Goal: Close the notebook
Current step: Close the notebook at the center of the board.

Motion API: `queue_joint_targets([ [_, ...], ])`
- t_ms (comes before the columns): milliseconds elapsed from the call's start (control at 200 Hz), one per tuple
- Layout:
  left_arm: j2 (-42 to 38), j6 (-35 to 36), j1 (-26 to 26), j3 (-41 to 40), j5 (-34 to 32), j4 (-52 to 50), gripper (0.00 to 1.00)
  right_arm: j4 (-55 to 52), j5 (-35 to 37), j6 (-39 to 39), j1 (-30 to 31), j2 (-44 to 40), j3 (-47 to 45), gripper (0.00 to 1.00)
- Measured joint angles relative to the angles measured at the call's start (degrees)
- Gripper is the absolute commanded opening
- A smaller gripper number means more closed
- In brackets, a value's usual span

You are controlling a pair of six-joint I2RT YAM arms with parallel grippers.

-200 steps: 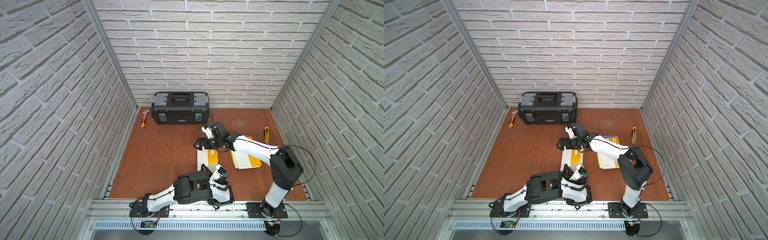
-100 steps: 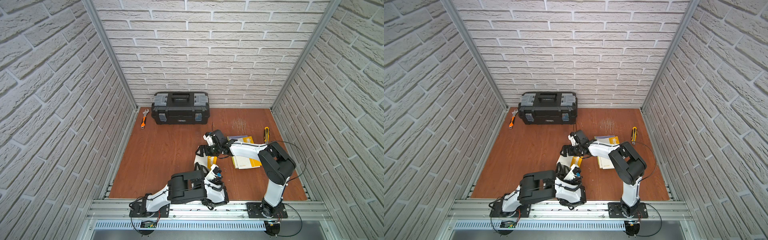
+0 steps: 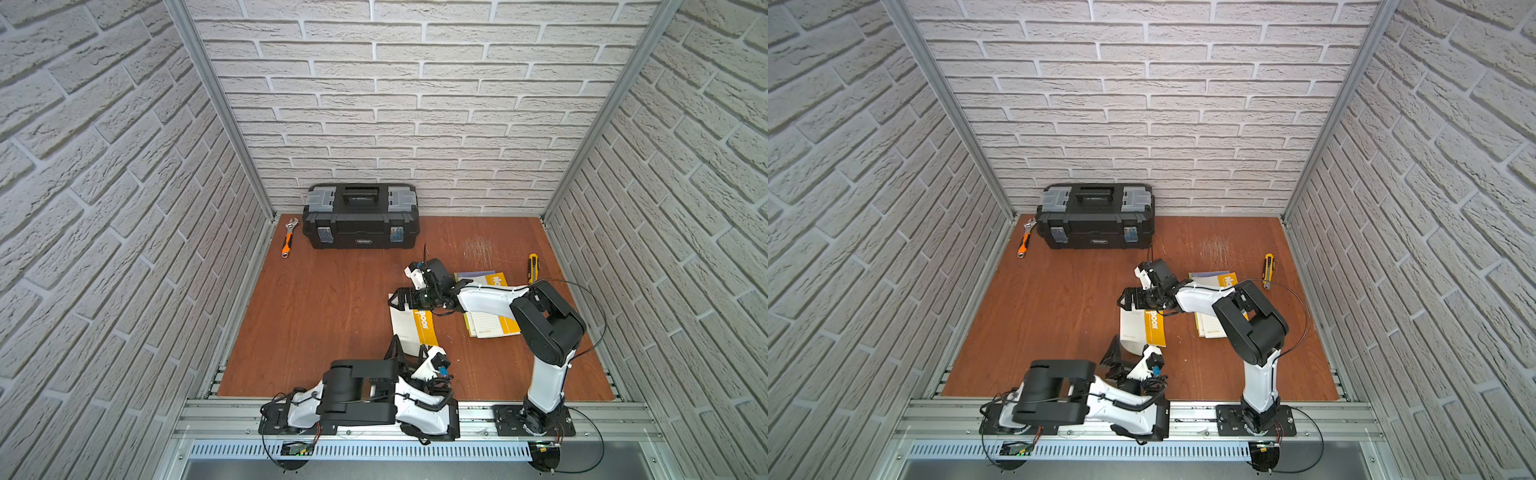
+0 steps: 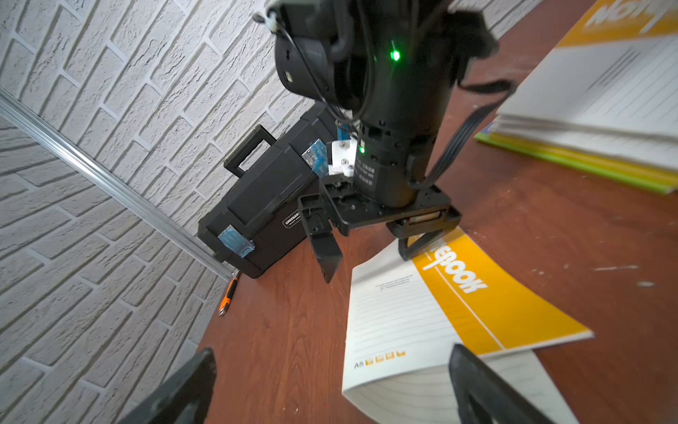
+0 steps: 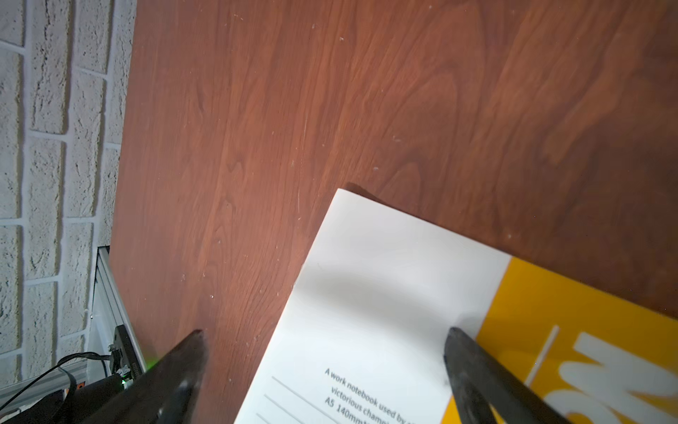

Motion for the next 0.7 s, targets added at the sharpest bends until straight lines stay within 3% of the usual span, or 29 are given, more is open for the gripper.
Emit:
queue_joint_targets([
  [70, -7.4, 5.6, -2.2, -2.1, 1.0, 3.1, 0.98, 0.4, -0.3, 0.1, 0.0, 0.3, 0.2, 1.00],
  [115, -14.0, 13.6, -3.1, -4.8, 2.7, 9.0, 0.98, 0.7, -0.5, 0.3, 0.0, 0.5, 0.3, 1.00],
  [230, -38.2, 40.4, -1.0, -22.3, 13.9, 40.0, 0.98, 1.1, -0.6, 0.7, 0.0, 0.7, 0.5, 1.00],
  [275, -48.8, 47.8, 0.9, -29.9, 18.1, 49.9, 0.98, 1.0, -0.7, 0.8, 0.0, 0.7, 0.5, 1.00],
  [370, -65.1, 58.7, 2.5, -37.0, 23.2, 58.8, 0.98, 1.0, -0.7, 0.9, 0.0, 0.7, 0.5, 1.00],
  [475, -71.8, 65.1, 4.2, -34.1, 26.6, 62.4, 0.98, 1.1, -0.7, 0.9, 0.0, 0.7, 0.5, 1.00],
  [605, -72.6, 66.2, 15.5, -30.2, 35.6, 64.0, 0.98, 1.1, -0.7, 1.1, 0.0, 0.7, 0.5, 1.00],
  [700, -72.8, 63.7, 24.0, -31.2, 43.8, 65.7, 0.83, 2.4, -0.8, 1.6, 0.0, 0.3, -0.4, 1.00],
])
